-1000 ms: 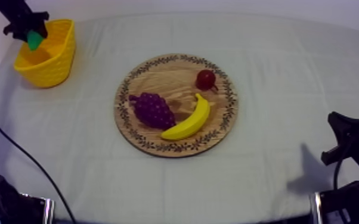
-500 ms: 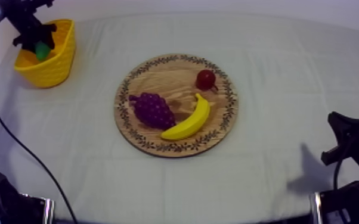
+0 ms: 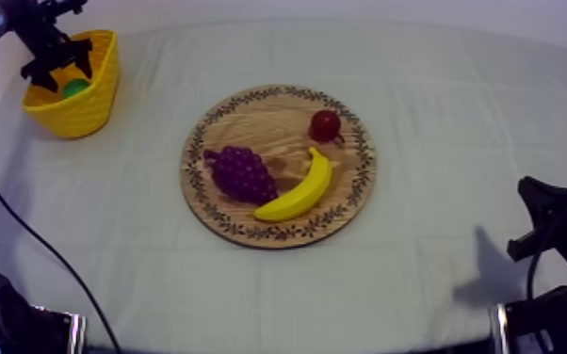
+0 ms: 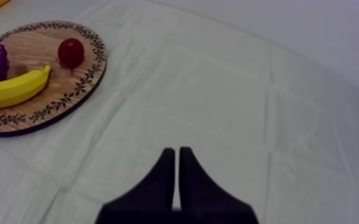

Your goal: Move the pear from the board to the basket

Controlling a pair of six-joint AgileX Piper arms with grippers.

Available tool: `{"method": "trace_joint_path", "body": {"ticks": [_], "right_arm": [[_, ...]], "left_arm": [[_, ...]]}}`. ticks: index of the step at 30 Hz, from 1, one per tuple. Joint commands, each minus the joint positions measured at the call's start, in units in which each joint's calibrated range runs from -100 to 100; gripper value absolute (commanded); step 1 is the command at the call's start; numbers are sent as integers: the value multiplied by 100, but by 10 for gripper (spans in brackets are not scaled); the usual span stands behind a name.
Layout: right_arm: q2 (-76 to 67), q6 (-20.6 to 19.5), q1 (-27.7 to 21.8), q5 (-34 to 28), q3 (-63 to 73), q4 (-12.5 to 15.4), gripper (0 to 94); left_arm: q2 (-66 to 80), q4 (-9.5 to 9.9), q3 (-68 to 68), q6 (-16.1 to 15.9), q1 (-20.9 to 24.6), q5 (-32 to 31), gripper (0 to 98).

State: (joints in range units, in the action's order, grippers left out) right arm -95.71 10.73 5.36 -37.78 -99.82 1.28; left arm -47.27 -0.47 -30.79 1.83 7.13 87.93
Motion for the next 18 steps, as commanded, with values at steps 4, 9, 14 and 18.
{"method": "trace_joint_path", "body": {"ticks": [4, 9, 14, 18], "right_arm": [[-4, -1, 0, -4, 5, 1, 4], [-4, -1, 0, -4, 5, 1, 4], [-4, -1, 0, -4, 5, 1, 4], [-4, -1, 0, -4, 5, 1, 4]], "left_arm": [[238, 12, 258, -110, -12, -185, 950], [730, 7, 617, -216, -25, -232, 963], [1461, -15, 1080, -289, -71, -246, 960], [2131, -26, 1496, -376, -111, -260, 840]]}}
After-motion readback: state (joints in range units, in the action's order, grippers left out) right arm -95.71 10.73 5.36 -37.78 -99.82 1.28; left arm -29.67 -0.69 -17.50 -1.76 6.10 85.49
